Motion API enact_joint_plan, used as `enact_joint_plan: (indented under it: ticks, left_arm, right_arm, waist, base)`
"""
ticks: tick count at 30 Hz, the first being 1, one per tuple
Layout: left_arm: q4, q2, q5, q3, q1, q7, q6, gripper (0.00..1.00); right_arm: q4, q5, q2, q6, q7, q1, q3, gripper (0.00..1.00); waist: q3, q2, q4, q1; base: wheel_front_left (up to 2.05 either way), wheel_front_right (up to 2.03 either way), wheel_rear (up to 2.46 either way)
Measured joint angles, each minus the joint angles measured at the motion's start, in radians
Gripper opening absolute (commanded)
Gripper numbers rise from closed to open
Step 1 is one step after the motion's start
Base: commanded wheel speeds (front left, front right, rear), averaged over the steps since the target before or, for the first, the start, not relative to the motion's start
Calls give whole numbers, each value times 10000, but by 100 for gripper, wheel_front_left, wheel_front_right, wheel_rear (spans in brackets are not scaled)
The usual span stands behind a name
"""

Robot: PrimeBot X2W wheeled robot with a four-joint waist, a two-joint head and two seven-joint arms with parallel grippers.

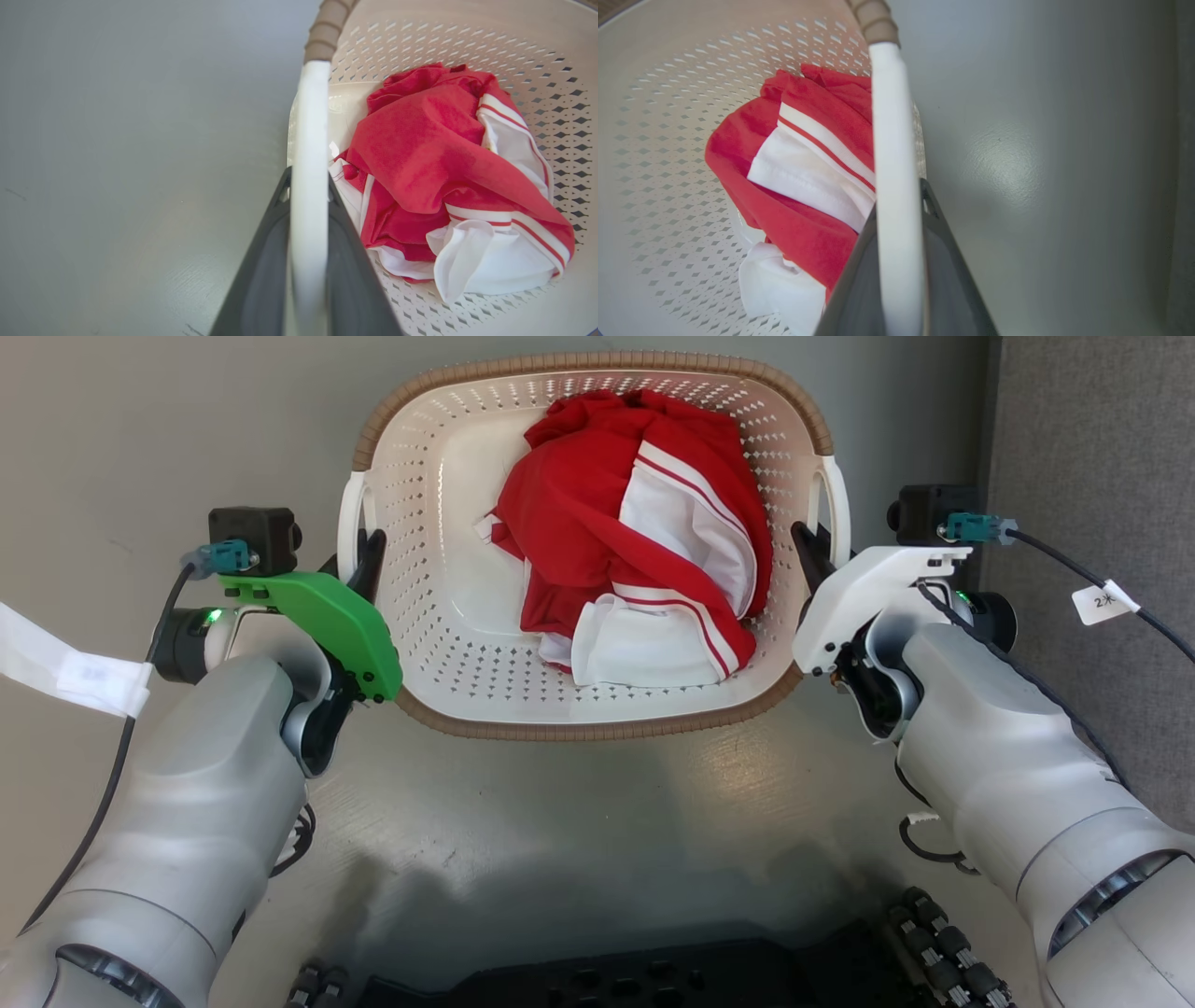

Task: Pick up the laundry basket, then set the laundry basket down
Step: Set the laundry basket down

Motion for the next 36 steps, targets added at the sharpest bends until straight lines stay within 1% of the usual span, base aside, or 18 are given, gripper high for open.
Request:
enact_joint_plan:
  ticks: [1,2,3,4,5,22,27,30,36]
  left_arm:
    - [10,-4,-2,-12,-4,-6,0,0]
    - [23,-4,0,-25,-9,-44,-2,24]
    - [33,-8,0,-46,-17,-63,-12,79]
    - [46,-23,-2,-59,-28,-71,-13,100]
    - [61,-36,-8,-59,-44,-73,-13,100]
    - [301,-75,-102,-339,-130,-174,-58,100]
    - [401,-77,-184,-330,-64,-345,-58,100]
    - [401,-50,-182,-370,173,-366,-58,100]
    - [282,-21,-182,-366,482,-439,-58,100]
  right_arm:
    - [8,71,0,0,0,5,-2,0]
    - [23,113,4,0,2,13,0,0]
    - [38,161,2,0,2,19,-4,34]
    - [40,201,0,0,4,19,-25,87]
    - [61,268,-2,0,8,18,-40,100]
    - [123,435,4,-2,17,11,75,100]
    - [121,579,6,6,0,35,96,100]
    - [102,752,6,94,-58,124,77,100]
    - [169,763,8,136,-198,326,77,100]
  waist:
    - [7,0,4,0]
    - [14,0,8,0]
    - [20,0,12,0]
    - [26,0,16,0]
    - [31,0,20,0]
    - [-105,0,61,0]
    - [-426,0,52,0]
    - [-706,0,21,0]
    - [-1543,0,-83,0]
  base:
    - [0,0,0]
    - [0,0,0]
    - [0,0,0]
    - [0,0,0]
    - [0,0,0]
    - [0,0,0]
    - [0,0,0]
    - [0,0,0]
    - [0,0,0]
